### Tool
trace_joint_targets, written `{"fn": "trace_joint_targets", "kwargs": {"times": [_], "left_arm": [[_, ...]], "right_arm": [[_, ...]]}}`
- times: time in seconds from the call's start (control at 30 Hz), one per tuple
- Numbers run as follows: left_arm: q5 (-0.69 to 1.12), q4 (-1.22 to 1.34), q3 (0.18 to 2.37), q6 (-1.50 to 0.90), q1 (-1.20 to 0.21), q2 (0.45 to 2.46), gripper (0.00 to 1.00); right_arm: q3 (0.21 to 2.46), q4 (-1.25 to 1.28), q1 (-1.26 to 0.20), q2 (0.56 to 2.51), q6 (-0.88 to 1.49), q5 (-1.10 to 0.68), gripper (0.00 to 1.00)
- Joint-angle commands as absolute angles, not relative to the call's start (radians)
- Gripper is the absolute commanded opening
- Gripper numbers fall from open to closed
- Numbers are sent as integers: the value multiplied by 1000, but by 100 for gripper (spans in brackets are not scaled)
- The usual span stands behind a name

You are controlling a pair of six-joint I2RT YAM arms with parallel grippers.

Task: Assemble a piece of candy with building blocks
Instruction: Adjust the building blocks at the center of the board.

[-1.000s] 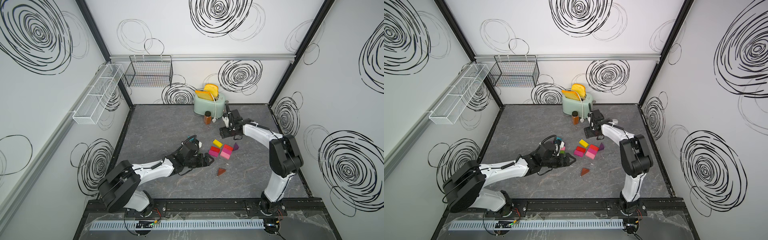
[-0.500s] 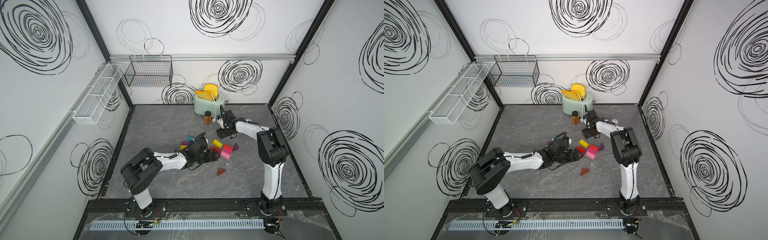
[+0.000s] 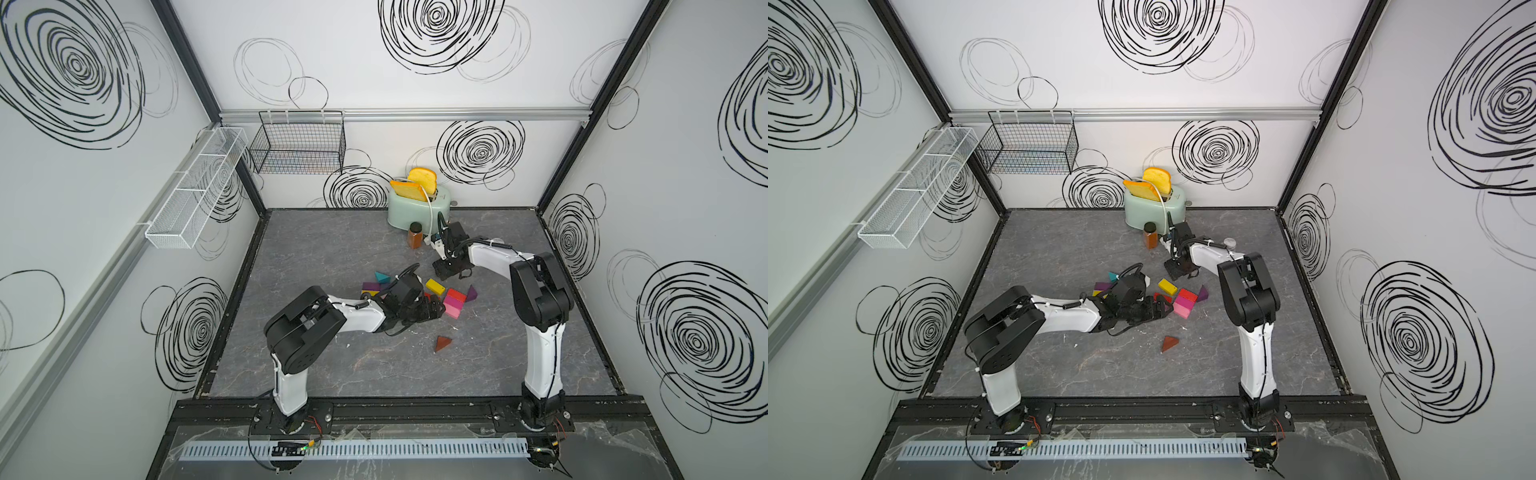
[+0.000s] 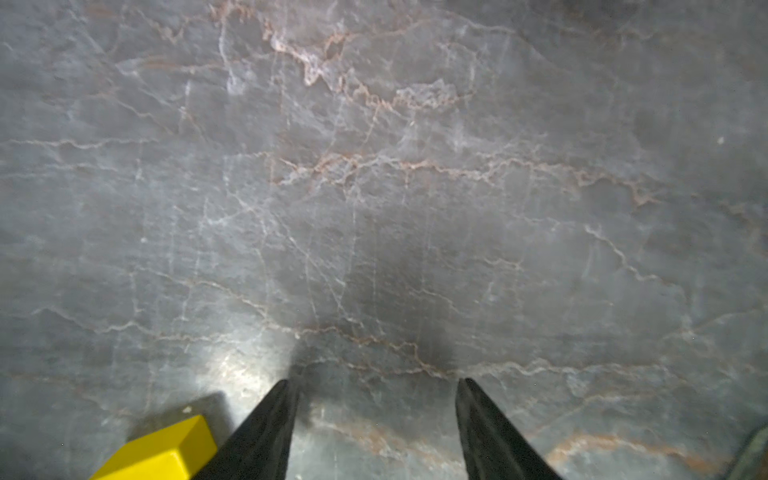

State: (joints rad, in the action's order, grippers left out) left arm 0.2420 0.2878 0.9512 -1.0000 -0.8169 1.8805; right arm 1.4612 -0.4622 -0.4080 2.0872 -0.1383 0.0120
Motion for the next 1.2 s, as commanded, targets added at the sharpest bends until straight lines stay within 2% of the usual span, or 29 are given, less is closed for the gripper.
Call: {"fn": "trace_joint_targets", "kwargs": {"times": [0.0,0.8,1.17], "left_arm": [[216,310,984,-1012,-809,1910,91],[221,305,1057,-993,-783,1994,90],[228,309,1078,-988,-787,2013,90]], "right_arm": [[1454,-495,-426,2104,-170,-6,60],[1381,-507,-429,2051,-193,-25,30],[1346,-501,-409,2016,-192,-15,26]]}}
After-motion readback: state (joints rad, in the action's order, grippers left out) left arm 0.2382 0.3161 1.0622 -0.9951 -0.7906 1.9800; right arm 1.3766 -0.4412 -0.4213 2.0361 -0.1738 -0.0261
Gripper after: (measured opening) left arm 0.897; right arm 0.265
